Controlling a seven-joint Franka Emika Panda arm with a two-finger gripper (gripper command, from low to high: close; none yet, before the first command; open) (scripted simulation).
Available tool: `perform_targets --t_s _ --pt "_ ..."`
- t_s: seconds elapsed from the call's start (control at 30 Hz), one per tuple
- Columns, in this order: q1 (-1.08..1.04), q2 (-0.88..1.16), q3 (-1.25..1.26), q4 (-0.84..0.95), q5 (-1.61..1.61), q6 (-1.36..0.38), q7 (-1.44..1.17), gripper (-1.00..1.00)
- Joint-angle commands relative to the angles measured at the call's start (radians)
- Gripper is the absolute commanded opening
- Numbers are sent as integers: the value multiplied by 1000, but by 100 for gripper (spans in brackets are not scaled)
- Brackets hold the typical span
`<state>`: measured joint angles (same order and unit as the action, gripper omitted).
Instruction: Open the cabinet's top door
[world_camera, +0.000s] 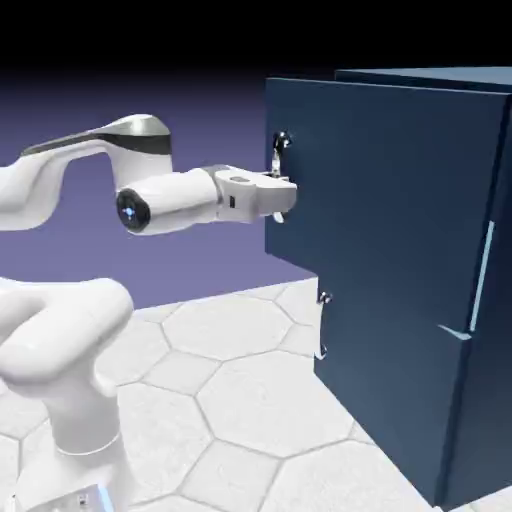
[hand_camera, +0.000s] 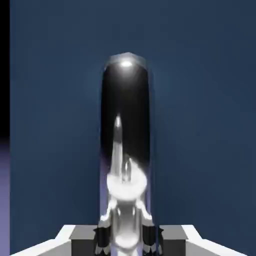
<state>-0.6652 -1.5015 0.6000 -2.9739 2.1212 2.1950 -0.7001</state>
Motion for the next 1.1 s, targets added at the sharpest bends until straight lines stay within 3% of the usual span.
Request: perform_targets --t_s 0.0,0.57,1.07 --pt "7 -8 -36 -15 -33 -24 -3 -100" --pt "-36 30 -652 -77 -601 -409 -94 -100" --pt "72 430 -1196 196 -1110 -799 -278 -100"
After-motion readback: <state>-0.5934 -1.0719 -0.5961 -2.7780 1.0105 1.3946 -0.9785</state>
